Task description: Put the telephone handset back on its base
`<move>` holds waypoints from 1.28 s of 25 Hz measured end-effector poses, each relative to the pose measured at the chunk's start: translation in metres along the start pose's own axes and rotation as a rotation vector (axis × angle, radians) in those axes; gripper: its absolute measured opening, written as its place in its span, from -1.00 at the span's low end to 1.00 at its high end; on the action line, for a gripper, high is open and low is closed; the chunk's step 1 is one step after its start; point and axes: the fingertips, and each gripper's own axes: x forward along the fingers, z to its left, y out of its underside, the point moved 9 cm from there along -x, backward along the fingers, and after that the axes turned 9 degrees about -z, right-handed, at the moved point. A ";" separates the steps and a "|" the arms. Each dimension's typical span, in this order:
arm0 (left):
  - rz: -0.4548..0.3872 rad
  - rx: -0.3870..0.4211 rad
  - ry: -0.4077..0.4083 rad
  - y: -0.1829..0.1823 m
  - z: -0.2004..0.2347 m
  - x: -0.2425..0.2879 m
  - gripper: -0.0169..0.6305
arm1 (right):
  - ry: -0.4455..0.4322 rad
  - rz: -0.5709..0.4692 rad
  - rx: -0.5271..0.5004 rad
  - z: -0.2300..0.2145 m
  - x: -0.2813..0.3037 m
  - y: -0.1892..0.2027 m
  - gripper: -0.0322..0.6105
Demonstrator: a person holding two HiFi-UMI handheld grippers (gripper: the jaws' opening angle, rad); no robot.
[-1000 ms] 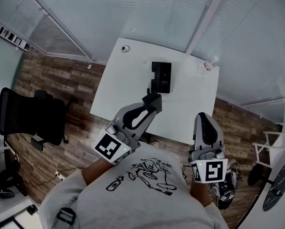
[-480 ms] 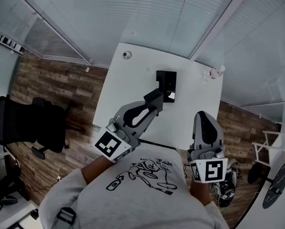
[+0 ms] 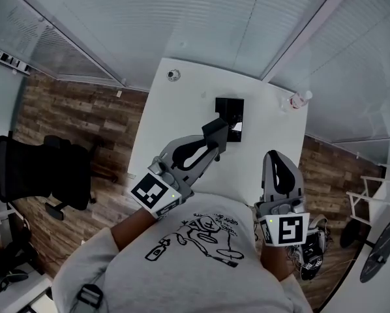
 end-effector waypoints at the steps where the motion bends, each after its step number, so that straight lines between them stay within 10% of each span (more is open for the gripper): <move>1: 0.005 -0.003 0.008 0.001 0.001 0.002 -0.74 | -0.006 0.008 0.007 0.000 0.001 0.004 -0.86; 17: 0.059 -0.128 0.058 0.033 0.023 0.022 -0.74 | -0.315 0.242 0.198 0.037 0.030 0.118 -0.64; 32: 0.145 -0.337 0.108 0.086 0.043 0.034 -0.74 | -0.405 0.457 0.173 0.053 0.034 0.201 -0.74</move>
